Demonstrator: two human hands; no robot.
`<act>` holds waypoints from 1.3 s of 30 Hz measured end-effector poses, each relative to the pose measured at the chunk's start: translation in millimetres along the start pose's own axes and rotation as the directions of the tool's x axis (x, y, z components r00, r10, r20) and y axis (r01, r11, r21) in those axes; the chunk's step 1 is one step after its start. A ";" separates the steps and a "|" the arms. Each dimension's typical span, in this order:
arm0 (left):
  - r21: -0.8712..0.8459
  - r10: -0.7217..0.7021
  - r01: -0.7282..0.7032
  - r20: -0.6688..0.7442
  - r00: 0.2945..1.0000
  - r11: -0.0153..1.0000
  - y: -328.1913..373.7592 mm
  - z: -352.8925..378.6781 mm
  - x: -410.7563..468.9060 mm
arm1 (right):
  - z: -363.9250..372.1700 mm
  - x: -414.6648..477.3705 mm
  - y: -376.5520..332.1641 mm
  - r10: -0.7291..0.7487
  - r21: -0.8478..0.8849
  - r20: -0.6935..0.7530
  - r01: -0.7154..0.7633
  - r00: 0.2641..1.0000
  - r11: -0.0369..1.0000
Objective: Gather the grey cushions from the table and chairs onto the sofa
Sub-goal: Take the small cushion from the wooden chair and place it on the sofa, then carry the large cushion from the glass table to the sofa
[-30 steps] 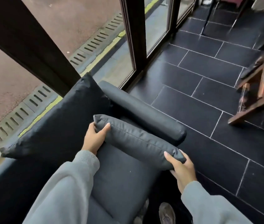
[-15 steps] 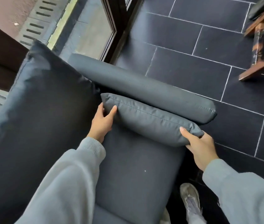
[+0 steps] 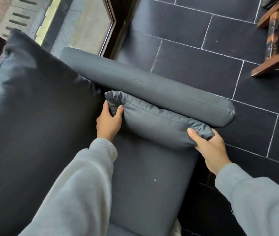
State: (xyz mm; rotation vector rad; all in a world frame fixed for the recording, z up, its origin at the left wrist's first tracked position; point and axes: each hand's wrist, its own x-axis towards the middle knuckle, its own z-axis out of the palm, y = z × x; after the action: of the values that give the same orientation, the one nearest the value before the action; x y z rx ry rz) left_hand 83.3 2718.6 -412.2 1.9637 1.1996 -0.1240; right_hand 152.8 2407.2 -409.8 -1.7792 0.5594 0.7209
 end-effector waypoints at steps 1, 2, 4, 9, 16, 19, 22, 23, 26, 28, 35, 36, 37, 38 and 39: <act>0.031 -0.047 0.046 0.016 0.999 0.998 -1.4 0.4 0.4 | 0.0 2.9 0.7 0.017 -0.050 -0.008 -0.018 1.000 0.999; 0.038 -0.079 0.078 0.015 0.997 0.996 4.0 -2.1 -7.7 | -7.7 -1.7 -6.2 0.019 -0.088 -0.016 -0.020 1.000 0.996; 0.039 -0.176 0.176 0.010 0.984 0.984 8.1 -5.8 -16.7 | -12.3 -6.8 -15.3 0.031 -0.202 -0.032 -0.037 0.999 0.979; 0.428 0.097 -0.060 -0.066 0.993 0.902 60.0 -3.4 -80.7 | -78.5 -54.5 -44.0 -0.087 -0.389 -0.007 0.077 0.996 0.918; 0.677 0.432 -0.480 0.256 0.865 0.559 181.6 39.9 -217.8 | -238.4 -145.4 -61.0 -0.253 -0.524 -0.037 0.196 0.967 0.829; 0.619 0.542 -0.641 0.379 0.750 0.454 239.7 74.1 -310.6 | -324.6 -193.7 -53.6 -0.301 -0.542 -0.147 0.178 0.942 0.821; 0.556 0.625 -0.752 0.458 0.633 0.354 299.4 112.8 -416.9 | -422.6 -252.1 -36.5 -0.346 -0.550 -0.283 0.143 0.895 0.823; 0.536 0.652 -0.783 0.477 0.589 0.315 318.2 124.6 -456.1 | -456.6 -273.6 -29.4 -0.356 -0.561 -0.326 0.124 0.876 0.818; 0.465 0.720 -0.857 0.515 0.466 0.222 368.9 154.0 -580.9 | -562.2 -345.5 -6.4 -0.370 -0.610 -0.451 0.022 0.812 0.792; 0.411 0.754 -0.897 0.534 0.382 0.163 395.7 170.3 -666.3 | -632.8 -400.1 11.1 -0.366 -0.609 -0.525 -0.038 0.768 0.793; 0.227 0.792 -0.966 0.609 0.042 -0.123 458.5 220.1 -932.3 | -842.1 -587.5 83.0 -0.271 -0.533 -0.699 -0.230 0.662 0.814; 0.203 0.783 -0.966 0.622 -0.002 -0.164 465.1 227.2 -966.0 | -864.4 -609.6 92.3 -0.259 -0.511 -0.729 -0.251 0.634 0.822; 0.180 0.772 -0.962 0.633 -0.046 -0.206 471.0 234.9 -998.0 | -884.7 -629.8 101.3 -0.243 -0.484 -0.758 -0.273 0.606 0.831; 0.160 0.761 -0.956 0.643 -0.089 -0.247 476.4 243.1 -1028.5 | -903.3 -648.4 110.0 -0.223 -0.456 -0.784 -0.293 0.580 0.841; 0.142 0.747 -0.948 0.653 -0.128 -0.286 481.8 251.7 -1057.1 | -920.1 -665.3 118.6 -0.200 -0.426 -0.806 -0.311 0.558 0.849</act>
State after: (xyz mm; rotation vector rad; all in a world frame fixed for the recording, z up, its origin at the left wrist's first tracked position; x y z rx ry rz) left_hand -36.2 1702.2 192.5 2.7332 -1.1178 -0.0132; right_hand -213.3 1511.4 195.8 -2.6454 1.1436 -0.0420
